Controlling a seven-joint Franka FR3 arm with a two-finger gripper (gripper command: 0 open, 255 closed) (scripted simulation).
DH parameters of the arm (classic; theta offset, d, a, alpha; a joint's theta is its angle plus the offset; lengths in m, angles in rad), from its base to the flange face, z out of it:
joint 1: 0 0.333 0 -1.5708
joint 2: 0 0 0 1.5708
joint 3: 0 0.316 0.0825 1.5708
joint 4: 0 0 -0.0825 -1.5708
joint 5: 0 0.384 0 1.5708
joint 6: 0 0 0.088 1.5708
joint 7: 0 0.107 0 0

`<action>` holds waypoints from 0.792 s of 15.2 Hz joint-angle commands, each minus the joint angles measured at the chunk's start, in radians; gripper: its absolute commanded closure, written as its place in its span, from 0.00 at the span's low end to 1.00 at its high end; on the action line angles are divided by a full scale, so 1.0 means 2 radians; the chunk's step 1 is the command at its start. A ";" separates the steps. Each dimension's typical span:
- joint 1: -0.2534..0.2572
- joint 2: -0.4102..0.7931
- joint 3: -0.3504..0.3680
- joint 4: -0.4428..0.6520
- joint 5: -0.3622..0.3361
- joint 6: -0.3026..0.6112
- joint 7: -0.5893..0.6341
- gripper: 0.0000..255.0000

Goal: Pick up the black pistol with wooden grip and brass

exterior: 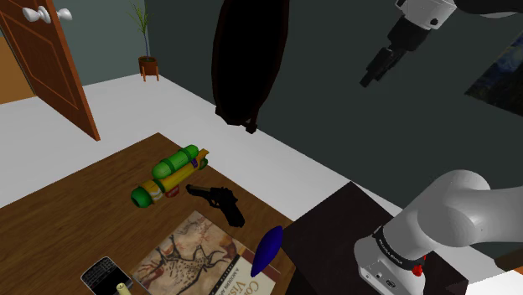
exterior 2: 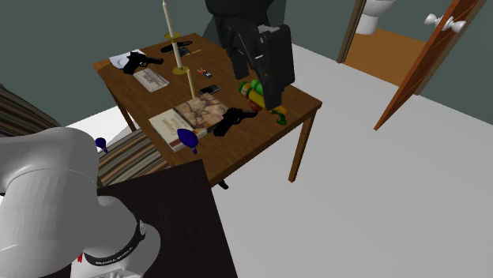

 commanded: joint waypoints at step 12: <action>0.042 0.015 0.075 -0.121 0.056 0.132 0.075 0.00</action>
